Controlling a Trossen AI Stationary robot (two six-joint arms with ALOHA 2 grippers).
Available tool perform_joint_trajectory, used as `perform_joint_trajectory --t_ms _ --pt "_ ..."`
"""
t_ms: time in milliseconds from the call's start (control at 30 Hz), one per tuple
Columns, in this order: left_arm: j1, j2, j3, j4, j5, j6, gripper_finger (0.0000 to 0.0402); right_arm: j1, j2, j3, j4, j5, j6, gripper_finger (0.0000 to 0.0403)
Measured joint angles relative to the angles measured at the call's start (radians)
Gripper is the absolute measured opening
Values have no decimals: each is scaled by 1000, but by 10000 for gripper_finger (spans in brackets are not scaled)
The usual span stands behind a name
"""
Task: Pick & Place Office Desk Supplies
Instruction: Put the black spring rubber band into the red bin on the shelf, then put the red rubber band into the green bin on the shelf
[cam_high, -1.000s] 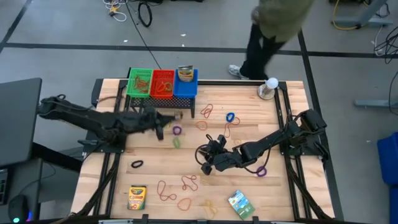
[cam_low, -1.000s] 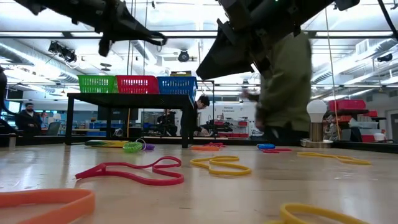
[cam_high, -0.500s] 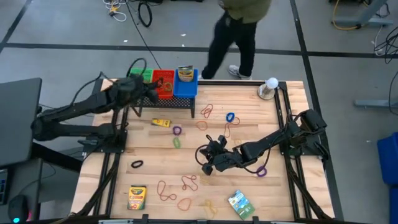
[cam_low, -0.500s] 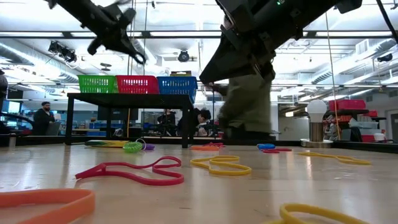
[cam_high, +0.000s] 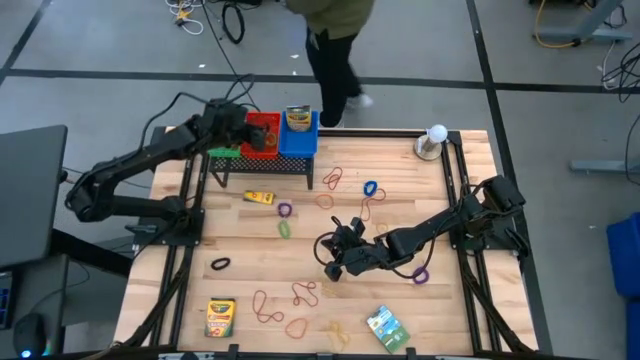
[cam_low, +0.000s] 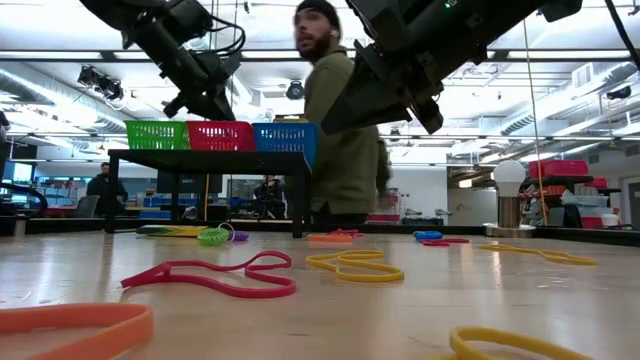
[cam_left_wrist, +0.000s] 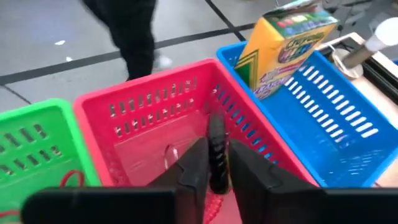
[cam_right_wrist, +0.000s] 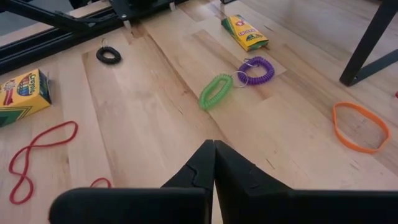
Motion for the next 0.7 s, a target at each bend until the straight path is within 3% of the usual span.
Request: perform_joint_trajectory --t_ms 233,400,533,700 --pt "-8 -18 71 -79 8 67 147 0 0 0 0 0 0 15" --pt "-9 -43 150 -173 7 133 176 0 0 0 0 1 0 15" --pt "-27 -84 166 -189 26 152 168 0 0 0 0 1 0 15" --pt "-129 -167 165 -201 29 157 106 0 0 -1 0 4 5 15"
